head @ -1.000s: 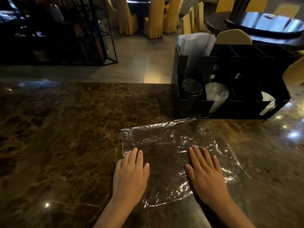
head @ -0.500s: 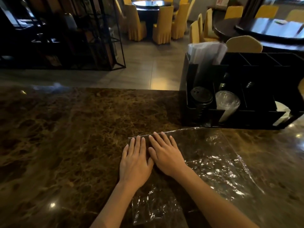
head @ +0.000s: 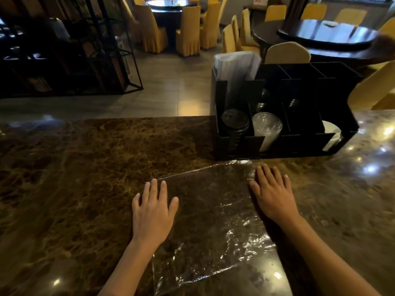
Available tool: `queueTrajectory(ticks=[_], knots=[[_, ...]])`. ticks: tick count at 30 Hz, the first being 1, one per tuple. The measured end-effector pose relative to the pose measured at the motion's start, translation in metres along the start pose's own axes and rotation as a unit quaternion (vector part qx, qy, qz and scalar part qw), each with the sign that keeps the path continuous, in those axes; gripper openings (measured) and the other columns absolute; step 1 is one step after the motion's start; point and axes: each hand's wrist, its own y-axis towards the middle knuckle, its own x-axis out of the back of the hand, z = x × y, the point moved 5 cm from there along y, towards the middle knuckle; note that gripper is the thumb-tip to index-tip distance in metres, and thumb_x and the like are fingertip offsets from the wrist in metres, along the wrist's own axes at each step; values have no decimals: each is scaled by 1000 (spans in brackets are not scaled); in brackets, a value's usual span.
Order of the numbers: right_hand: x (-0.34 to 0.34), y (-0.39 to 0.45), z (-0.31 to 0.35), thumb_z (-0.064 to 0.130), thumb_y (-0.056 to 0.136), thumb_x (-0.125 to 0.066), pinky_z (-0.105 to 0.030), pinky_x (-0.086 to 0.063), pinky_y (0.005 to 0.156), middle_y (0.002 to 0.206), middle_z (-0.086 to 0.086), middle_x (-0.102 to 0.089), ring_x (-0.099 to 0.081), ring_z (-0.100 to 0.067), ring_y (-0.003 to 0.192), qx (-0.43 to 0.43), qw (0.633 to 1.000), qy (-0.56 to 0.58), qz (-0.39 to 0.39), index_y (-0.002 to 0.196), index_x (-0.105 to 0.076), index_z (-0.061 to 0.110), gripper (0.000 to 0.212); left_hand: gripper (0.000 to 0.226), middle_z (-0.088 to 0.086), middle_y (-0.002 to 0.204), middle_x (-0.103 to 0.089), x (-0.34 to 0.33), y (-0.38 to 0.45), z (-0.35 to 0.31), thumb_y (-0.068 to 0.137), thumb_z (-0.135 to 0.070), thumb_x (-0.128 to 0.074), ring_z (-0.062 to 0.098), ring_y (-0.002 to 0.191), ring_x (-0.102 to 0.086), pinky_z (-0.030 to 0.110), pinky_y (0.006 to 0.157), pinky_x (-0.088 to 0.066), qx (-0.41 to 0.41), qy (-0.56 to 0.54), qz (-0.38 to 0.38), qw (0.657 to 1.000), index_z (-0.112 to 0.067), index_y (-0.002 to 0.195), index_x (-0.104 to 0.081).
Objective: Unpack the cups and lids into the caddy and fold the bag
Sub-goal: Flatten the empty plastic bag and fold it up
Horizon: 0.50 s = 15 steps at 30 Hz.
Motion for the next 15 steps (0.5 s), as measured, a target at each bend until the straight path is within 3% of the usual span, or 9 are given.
queueTrajectory(ticks=[2, 4, 6, 8, 11, 13, 15], knots=[[-1, -28, 22, 60, 99, -2, -44, 4, 123, 167, 3, -3, 6, -22, 154, 56, 998, 24, -4, 159, -6, 24, 70, 65, 12, 155, -43, 10, 11, 1, 101, -49, -19, 28, 146, -34, 51, 114, -30, 0, -23, -26, 999, -12, 147, -45], [-8, -59, 45, 64, 98, 3, -40, 15, 121, 165, 10, 6, 14, -19, 153, 116, 992, 43, 23, 157, 3, 31, 68, 52, 12, 153, -45, 13, 27, 8, 104, -38, -31, 28, 145, -35, 51, 112, -32, 7, -33, -21, 999, -10, 146, -46], [-13, -81, 46, 64, 98, 4, -40, 15, 121, 165, 11, 6, 14, -19, 153, 134, 990, 25, 40, 157, 2, 33, 67, 46, 11, 154, -43, 14, 40, 16, 105, -29, -39, 28, 144, -34, 51, 111, -33, 17, -46, 1, 999, -10, 146, -47], [-9, -90, 23, 63, 96, 5, -42, 10, 122, 165, 10, 3, 10, -21, 153, 101, 995, -8, 25, 158, -2, 31, 70, 40, 12, 149, -49, 17, 48, 24, 103, -21, -47, 30, 139, -40, 51, 108, -37, 23, -64, 1, 998, -9, 140, -54], [-2, -93, -29, 64, 94, 10, -41, 11, 122, 165, 10, 13, 19, -19, 151, 21, 999, -32, 20, 156, 9, 30, 71, 33, 13, 133, -58, 25, 54, 36, 97, -15, -61, 32, 124, -49, 47, 100, -46, 38, -104, -16, 994, -8, 129, -64], [1, -92, -53, 62, 91, 5, -41, 10, 122, 166, 8, 14, 21, -17, 150, -17, 999, -16, 36, 155, 12, 30, 72, 28, 10, 123, -60, 29, 57, 39, 96, -14, -63, 24, 107, -55, 35, 86, -52, 52, -148, -13, 988, -10, 123, -67], [1, -91, -59, 62, 90, 5, -40, 12, 122, 165, 7, 16, 22, -17, 150, -14, 998, -14, 54, 154, 14, 31, 72, 23, 4, 108, -61, 33, 59, 32, 98, -17, -59, 13, 86, -57, 23, 68, -45, 64, -205, 2, 977, -11, 118, -69]])
